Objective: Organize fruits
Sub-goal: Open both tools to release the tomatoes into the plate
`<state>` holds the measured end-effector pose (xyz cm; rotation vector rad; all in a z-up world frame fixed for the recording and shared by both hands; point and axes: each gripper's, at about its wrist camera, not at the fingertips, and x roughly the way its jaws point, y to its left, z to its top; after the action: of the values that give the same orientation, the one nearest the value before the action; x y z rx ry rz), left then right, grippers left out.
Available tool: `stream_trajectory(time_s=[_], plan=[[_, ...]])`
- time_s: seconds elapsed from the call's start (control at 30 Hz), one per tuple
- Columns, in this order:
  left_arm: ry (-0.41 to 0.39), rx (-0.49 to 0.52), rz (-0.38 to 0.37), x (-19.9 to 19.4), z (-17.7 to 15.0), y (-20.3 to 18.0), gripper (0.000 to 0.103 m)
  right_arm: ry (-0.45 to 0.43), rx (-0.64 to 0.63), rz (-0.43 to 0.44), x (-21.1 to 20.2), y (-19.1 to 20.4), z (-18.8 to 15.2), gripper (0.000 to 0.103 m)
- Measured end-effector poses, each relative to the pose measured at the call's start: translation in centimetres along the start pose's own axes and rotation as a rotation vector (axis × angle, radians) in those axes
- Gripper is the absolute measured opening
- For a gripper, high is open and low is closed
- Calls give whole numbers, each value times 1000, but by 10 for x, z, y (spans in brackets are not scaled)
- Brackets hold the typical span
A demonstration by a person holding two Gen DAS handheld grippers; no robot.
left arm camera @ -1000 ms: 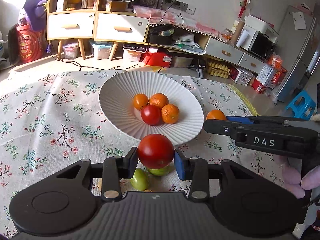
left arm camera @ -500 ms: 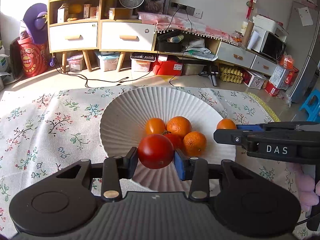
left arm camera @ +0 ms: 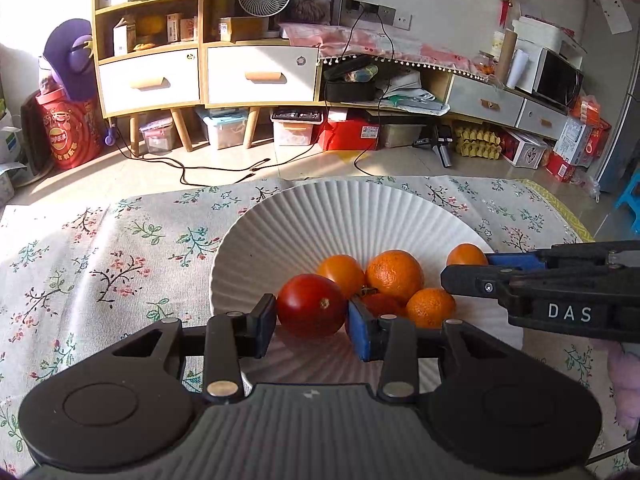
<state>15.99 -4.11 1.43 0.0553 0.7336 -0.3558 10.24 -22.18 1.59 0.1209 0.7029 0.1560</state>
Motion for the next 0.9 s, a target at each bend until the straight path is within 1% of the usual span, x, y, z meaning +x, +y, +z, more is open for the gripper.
stream_trajectory(time_s=[0.13, 0.2, 0.23, 0.27, 0.3, 0.4, 0.43, 0.5, 0.53, 0.63, 0.67, 0.7, 0.83, 0.9], plan=[[-17, 2, -13, -4, 2, 3, 32, 0, 6, -1, 0, -1, 3, 31], [-28, 6, -13, -9, 2, 2, 37, 0, 11, 1, -1, -1, 4, 32], [-32, 10, -15, -11, 2, 1, 39, 0, 13, 1, -2, -1, 4, 35], [-34, 11, -18, -14, 3, 1, 43, -2, 15, -1, -3, 0, 5, 37], [-37, 9, -21, -16, 3, 1, 48, -4, 16, -3, -5, 0, 6, 41], [-39, 8, -29, -23, 2, 2, 56, -14, 18, -20, -12, 4, 7, 56], [-40, 11, -27, -26, 1, 2, 58, -17, 16, -23, -14, 5, 7, 59], [-43, 13, -26, -31, -1, 2, 68, -17, 10, -28, -18, 9, 7, 61], [-45, 11, -28, -35, -2, 2, 70, -17, 6, -32, -20, 10, 7, 65], [-45, -3, -31, -44, -5, 4, 76, -19, -12, -44, -26, 14, 6, 68], [-43, -9, -32, -46, -6, 4, 80, -21, -14, -46, -28, 15, 6, 69], [-42, -14, -34, -48, -7, 5, 83, -23, -15, -49, -30, 16, 5, 72], [-37, -24, -29, -58, -13, 8, 88, -38, 0, -67, -39, 16, 3, 87], [-35, -19, -20, -61, -16, 8, 91, -37, 10, -69, -43, 17, 1, 90]])
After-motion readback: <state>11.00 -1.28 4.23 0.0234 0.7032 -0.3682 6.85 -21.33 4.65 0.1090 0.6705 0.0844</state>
